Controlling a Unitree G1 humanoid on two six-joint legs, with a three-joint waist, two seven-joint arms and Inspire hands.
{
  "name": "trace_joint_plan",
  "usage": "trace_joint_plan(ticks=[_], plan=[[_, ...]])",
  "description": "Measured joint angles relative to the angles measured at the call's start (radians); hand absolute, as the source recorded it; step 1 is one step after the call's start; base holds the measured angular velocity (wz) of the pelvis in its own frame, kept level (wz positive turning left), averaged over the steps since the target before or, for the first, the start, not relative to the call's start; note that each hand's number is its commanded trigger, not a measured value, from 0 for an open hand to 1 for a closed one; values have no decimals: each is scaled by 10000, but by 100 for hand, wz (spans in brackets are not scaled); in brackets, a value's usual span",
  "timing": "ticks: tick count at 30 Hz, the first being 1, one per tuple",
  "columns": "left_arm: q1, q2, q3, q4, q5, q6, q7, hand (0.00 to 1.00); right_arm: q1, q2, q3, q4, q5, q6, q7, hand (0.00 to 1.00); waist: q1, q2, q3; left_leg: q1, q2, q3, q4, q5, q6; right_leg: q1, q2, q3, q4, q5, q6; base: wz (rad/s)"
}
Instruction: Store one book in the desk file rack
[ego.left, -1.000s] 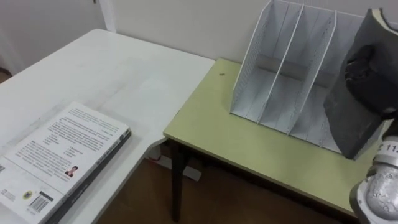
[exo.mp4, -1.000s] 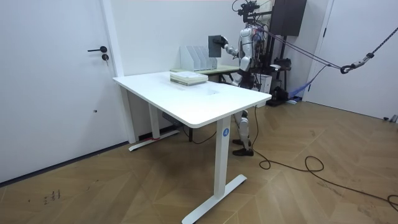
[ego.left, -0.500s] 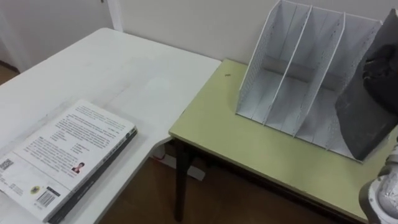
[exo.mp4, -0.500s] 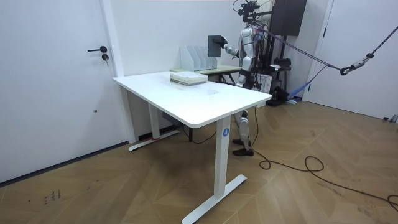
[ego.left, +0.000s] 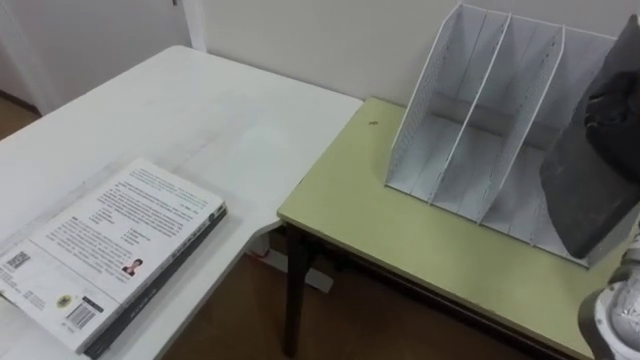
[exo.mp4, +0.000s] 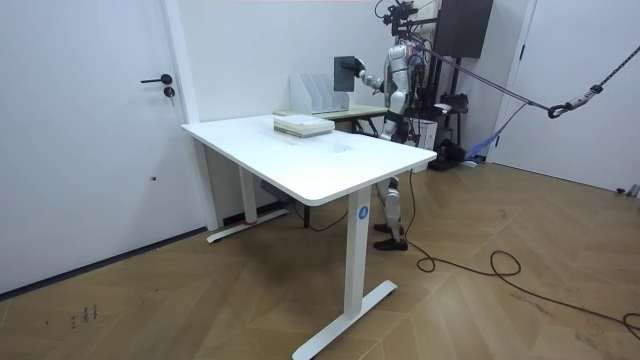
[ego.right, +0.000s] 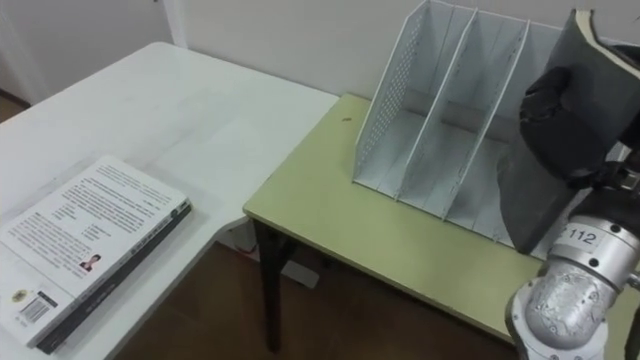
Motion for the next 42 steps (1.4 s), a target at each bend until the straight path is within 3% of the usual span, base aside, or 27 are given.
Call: trace_joint_plan(ticks=[11,16,22,25,30,35,42], plan=[[-106,-3,567,253,121,56,-189,0,-980,-98,-580,389,234,26,-332,100,166,-153,89,-15,-7,-94,-38,3,-6,11,-17,-125,0,1,2,3],[-122,17,698,258,123,147,-163,0,-1675,-592,-797,1629,254,80,-727,100,165,-222,80,-28,-14,-194,-74,4,-6,91,-31,-258,-145,41,46,9],[-232,49,755,220,232,354,-157,0,-1802,-818,-793,2210,312,426,-819,100,241,-283,55,-18,13,-369,-121,4,-6,135,-21,-279,-129,74,52,1],[-287,63,855,254,457,490,-159,0,-2305,-918,-801,2654,379,602,-828,100,224,-293,61,-1,11,-442,-119,4,-5,188,-29,-322,-123,79,49,-4],[-300,81,1127,229,807,720,-190,0,-3470,-1575,-811,3321,667,1026,-926,100,210,-357,53,-10,-8,-671,-110,7,-9,225,-144,-697,-114,82,47,6],[-237,118,1227,-52,808,944,-168,0,-4454,-1643,-961,4489,683,1244,-834,100,206,-464,28,16,-25,-816,-71,8,-8,331,-176,-902,-111,87,55,8],[-214,149,1300,-235,890,1022,-176,0,-4645,-1707,-976,5241,1106,1481,-423,100,302,-521,21,-146,-49,-989,77,8,-7,308,-195,-1076,-123,86,60,7]])
